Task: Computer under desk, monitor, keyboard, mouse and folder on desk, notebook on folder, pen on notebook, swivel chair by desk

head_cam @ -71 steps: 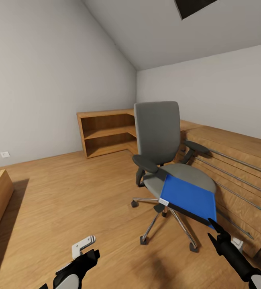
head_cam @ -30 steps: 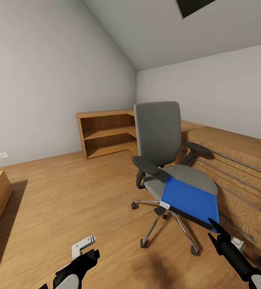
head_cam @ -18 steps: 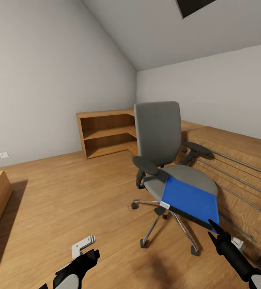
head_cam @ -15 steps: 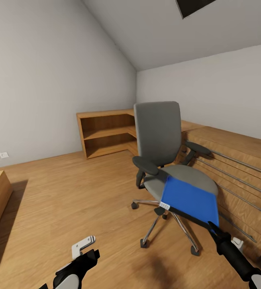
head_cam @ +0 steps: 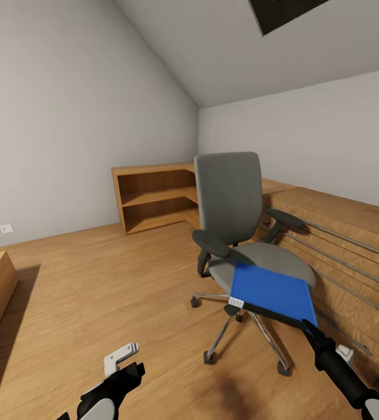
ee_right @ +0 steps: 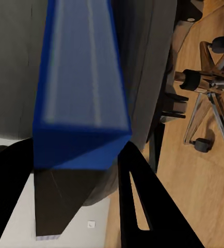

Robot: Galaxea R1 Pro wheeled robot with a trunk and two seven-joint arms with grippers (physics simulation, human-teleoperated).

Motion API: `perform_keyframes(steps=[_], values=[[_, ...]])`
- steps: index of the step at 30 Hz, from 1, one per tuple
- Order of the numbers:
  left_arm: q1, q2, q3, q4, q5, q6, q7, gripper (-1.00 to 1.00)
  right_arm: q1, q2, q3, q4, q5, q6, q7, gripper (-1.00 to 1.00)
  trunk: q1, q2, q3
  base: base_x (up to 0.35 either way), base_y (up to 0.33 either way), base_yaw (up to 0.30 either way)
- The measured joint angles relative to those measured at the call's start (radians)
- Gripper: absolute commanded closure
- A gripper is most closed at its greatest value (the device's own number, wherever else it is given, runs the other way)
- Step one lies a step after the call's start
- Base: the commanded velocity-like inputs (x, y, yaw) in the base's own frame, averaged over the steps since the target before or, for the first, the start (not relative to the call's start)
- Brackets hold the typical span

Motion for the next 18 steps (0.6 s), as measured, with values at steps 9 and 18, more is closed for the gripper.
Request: perform_keyframes(steps=[9,18], values=[[0.000,-0.001,-0.001,0.000,-0.002,0.000,0.000,-1.00,0.000,0.000,-0.002,-0.012,-0.001,0.000,0.005,1.00,-0.031,0.056,0.029,0.000,0.000,0.000],[0.000,-0.001,0.000,0.000,-0.002,0.000,0.000,-1.00,0.000,-0.001,-0.004,-0.032,0.001,-0.002,0.031,1.00,-0.065,0.119,0.057,-0.052,-0.022,0.000]])
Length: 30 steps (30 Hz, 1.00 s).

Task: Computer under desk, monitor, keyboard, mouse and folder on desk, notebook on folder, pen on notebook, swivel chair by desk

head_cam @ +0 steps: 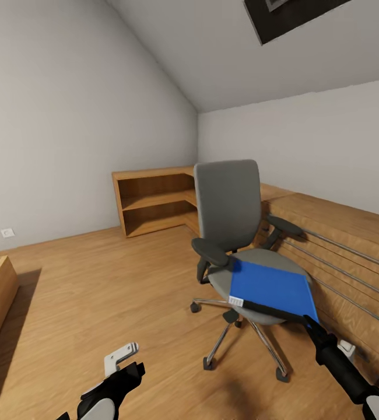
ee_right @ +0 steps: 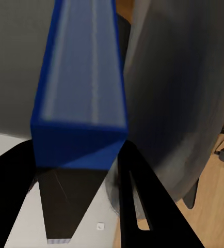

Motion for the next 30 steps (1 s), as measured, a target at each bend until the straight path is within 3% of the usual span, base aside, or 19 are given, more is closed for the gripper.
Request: perform_keyframes(steps=[14,21,30], values=[[0.000,0.000,-0.001,0.000,-0.001,0.000,0.000,-1.00,0.000,-0.001,-0.003,-0.012,0.002,-0.003,0.006,1.00,-0.053,0.098,0.044,-0.274,-0.161,0.000],[0.000,0.000,0.000,0.001,0.003,0.000,0.000,-1.00,0.000,-0.002,-0.005,-0.054,0.006,-0.038,0.004,1.00,-0.081,0.147,0.066,-0.070,-0.044,0.000],[0.000,0.000,0.001,0.001,0.004,0.000,0.000,-1.00,0.028,0.003,-0.007,-0.167,0.095,-0.101,-0.008,1.00,-0.115,0.210,0.094,-0.006,-0.004,0.000]])
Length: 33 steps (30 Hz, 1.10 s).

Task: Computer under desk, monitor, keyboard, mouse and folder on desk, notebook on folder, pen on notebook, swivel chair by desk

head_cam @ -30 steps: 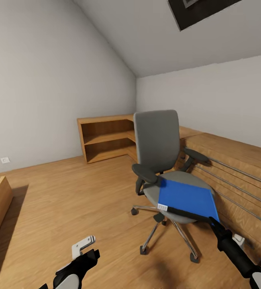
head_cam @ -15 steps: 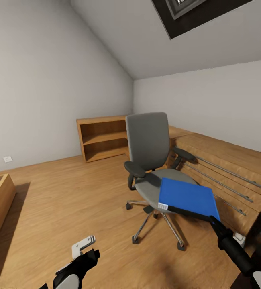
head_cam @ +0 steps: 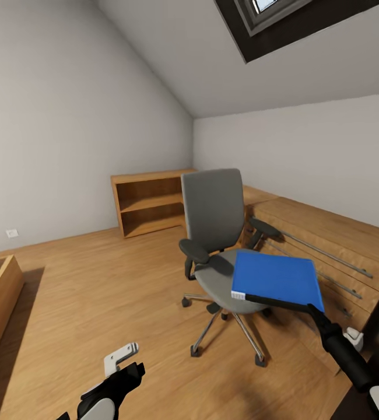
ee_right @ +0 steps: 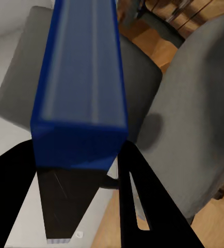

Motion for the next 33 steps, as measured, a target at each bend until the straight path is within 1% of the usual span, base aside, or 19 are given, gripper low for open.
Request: perform_keyframes(steps=[3,6,7,9,12,14,15,17,19,20,23,25,28,31,33], values=[[0.000,0.000,0.000,0.000,0.000,0.000,0.000,-1.00,0.013,0.001,0.000,-0.046,0.012,-0.006,-0.004,1.00,-0.012,0.021,0.009,0.000,0.000,0.000],[0.000,0.000,0.000,0.000,0.000,0.000,-0.001,-1.00,0.045,0.004,0.000,-0.116,0.018,-0.008,-0.030,1.00,-0.023,0.042,0.019,0.000,0.000,0.000],[0.000,0.000,0.000,0.000,0.000,0.000,-0.001,-1.00,0.061,0.005,0.000,-0.154,0.018,-0.007,-0.057,1.00,-0.027,0.049,0.022,0.000,0.000,0.000],[0.000,0.000,0.000,0.000,0.000,0.000,-0.001,-1.00,0.075,0.008,0.000,-0.194,0.019,-0.006,-0.093,1.00,-0.035,0.063,0.028,0.000,0.000,0.000],[0.000,0.000,0.000,0.000,0.000,0.000,-0.001,-1.00,0.094,0.013,0.000,-0.275,0.020,-0.002,-0.191,1.00,-0.046,0.084,0.038,0.000,0.000,0.000],[0.000,0.000,0.000,0.000,0.000,0.000,-0.001,-1.00,0.099,0.017,0.000,-0.304,0.020,0.001,-0.233,1.00,-0.054,0.098,0.044,0.000,0.000,0.000],[0.000,0.000,0.000,0.000,0.000,0.000,-0.001,-1.00,0.102,0.025,0.000,-0.335,0.019,0.006,-0.277,1.00,-0.058,0.105,0.047,0.000,0.000,0.000],[0.000,0.001,0.000,0.000,-0.001,0.000,-0.001,-1.00,0.106,0.036,0.000,-0.371,0.018,0.012,-0.329,1.00,-0.065,0.119,0.053,0.000,0.000,0.000],[0.000,0.000,0.000,0.000,-0.002,0.000,-0.001,-1.00,0.121,0.061,0.001,-0.449,0.017,0.027,-0.442,1.00,-0.073,0.133,0.060,0.000,0.000,0.000],[0.000,0.001,0.000,0.000,-0.001,0.000,-0.001,-1.00,0.130,0.068,0.001,-0.475,0.016,0.035,-0.486,1.00,-0.077,0.140,0.063,0.000,0.000,0.000],[0.000,0.001,0.000,0.001,0.000,0.000,-0.001,-1.00,0.141,0.075,-0.001,-0.502,0.013,0.061,-0.531,1.00,-0.088,0.161,0.072,0.000,0.000,0.000],[0.000,0.001,0.000,0.002,0.000,0.000,-0.001,-1.00,0.144,0.078,-0.003,-0.509,0.012,0.076,-0.535,1.00,-0.096,0.175,0.078,0.000,0.000,0.000],[0.000,0.001,0.000,0.007,0.000,0.000,-0.001,-1.00,0.148,0.080,-0.008,-0.515,0.011,0.097,-0.512,1.00,-0.107,0.196,0.088,0.000,0.000,0.000],[0.000,0.001,0.000,0.010,-0.003,0.000,0.000,-1.00,0.150,0.082,-0.012,-0.516,0.012,0.110,-0.441,1.00,-0.119,0.217,0.097,0.000,0.000,0.000],[0.000,0.001,0.000,0.010,-0.004,0.000,0.000,-1.00,0.150,0.082,-0.013,-0.516,0.013,0.112,-0.431,1.00,-0.127,0.231,0.103,0.000,0.000,0.000]])
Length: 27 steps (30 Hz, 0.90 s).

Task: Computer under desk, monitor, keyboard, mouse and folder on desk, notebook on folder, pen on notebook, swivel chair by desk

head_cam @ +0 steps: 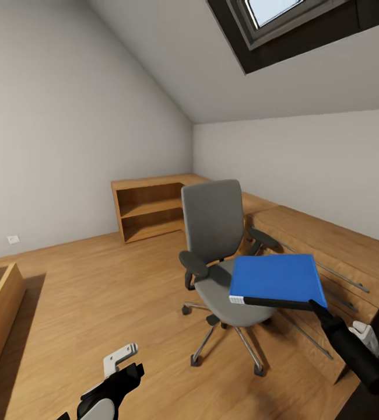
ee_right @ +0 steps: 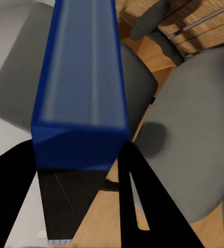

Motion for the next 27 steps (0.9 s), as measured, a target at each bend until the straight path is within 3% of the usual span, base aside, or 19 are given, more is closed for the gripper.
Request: perform_keyframes(steps=[13,15,19,27], values=[[0.000,-0.001,0.000,0.000,-0.002,0.000,0.000,-1.00,0.000,0.001,0.000,0.001,-0.002,0.039,0.013,1.00,-0.050,0.091,0.041,-0.005,0.000,0.000],[0.000,-0.001,-0.002,0.000,-0.002,0.000,0.000,-1.00,0.000,0.002,-0.029,0.002,-0.002,0.060,0.014,1.00,-0.057,0.105,0.047,-0.087,0.000,0.000],[0.000,-0.001,-0.003,0.000,-0.001,0.000,0.000,-1.00,0.000,0.003,-0.046,0.003,-0.002,0.062,0.013,1.00,-0.073,0.133,0.060,-0.101,0.000,0.000],[0.000,-0.001,-0.002,0.000,-0.001,0.000,0.000,-1.00,0.000,0.003,-0.046,0.003,-0.003,0.062,0.013,1.00,-0.104,0.189,0.085,-0.025,0.000,0.000]])
